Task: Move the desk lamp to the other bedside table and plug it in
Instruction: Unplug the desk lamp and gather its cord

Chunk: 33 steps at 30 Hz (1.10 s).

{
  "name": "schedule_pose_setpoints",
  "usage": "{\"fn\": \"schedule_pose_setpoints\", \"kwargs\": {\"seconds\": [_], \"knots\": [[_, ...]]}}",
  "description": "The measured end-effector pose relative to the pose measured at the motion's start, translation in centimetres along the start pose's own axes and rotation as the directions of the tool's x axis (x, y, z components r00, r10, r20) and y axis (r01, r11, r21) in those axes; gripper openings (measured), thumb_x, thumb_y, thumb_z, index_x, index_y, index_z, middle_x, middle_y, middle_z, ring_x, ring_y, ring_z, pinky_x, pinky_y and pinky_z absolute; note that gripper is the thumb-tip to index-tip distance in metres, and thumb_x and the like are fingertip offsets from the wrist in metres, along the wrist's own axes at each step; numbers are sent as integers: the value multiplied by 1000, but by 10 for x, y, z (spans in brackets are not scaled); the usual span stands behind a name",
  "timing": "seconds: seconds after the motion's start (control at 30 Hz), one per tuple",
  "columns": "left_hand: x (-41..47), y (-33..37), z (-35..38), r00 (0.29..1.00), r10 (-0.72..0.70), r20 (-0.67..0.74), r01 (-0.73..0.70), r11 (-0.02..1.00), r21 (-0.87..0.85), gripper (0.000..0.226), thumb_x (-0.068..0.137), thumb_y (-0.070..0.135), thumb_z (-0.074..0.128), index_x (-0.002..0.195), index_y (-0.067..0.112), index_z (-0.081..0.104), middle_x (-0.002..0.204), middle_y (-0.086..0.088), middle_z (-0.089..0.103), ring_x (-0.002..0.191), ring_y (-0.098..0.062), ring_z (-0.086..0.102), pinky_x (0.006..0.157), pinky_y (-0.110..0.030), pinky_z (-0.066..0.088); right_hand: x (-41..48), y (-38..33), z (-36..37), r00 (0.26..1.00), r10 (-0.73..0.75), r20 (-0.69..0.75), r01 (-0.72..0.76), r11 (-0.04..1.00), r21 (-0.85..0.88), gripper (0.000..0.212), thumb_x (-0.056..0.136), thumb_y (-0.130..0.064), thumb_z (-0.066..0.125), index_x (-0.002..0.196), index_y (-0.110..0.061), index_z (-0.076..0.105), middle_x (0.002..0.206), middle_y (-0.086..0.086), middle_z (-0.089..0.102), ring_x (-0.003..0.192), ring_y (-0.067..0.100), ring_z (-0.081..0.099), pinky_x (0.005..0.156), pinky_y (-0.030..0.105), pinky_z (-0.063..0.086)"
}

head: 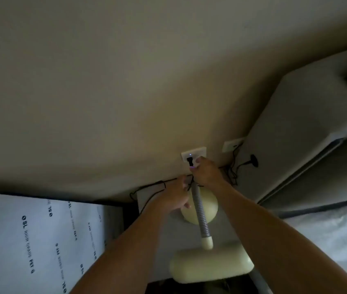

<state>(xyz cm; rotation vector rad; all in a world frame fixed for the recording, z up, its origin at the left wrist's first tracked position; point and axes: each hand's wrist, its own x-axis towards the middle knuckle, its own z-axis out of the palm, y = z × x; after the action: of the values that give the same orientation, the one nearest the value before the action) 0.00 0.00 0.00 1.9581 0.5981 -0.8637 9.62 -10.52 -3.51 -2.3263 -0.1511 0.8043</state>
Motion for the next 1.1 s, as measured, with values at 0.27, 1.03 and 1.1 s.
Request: {"fn": "schedule_pose_setpoints", "kwargs": {"seconds": [0.27, 1.03, 1.1], "knots": [[20, -10, 14, 984, 90, -154, -67, 987, 148, 27, 100, 19, 45, 84, 16, 66, 95, -10, 72, 93, -31, 66, 84, -39, 52, 22, 5, 16, 995, 95, 43, -98, 992, 84, 20, 92, -18, 59, 84, -5, 72, 85, 13, 75, 77, 24, 70, 62, 28, 53], [-45, -19, 0, 959, 249, -134, -214, 949, 231, 43, 93, 50, 56, 70, 17, 71, 54, 6, 58, 45, -3, 49, 52, -22, 39, -46, 13, -27, 965, 120, 233, -247, 715, 654, 21, 103, -11, 45, 88, 0, 55, 62, 14, 66, 65, 32, 70, 70, 46, 62], [-58, -30, -8, 965, 239, -112, -204, 943, 263, 45, 92, 54, 57, 69, 17, 71, 47, 6, 52, 40, -3, 45, 47, -19, 33, -55, 3, -32, 962, 111, 248, -259, 655, 710, 18, 104, -12, 39, 98, -1, 52, 61, 8, 54, 48, 20, 60, 54, 36, 58]]}}
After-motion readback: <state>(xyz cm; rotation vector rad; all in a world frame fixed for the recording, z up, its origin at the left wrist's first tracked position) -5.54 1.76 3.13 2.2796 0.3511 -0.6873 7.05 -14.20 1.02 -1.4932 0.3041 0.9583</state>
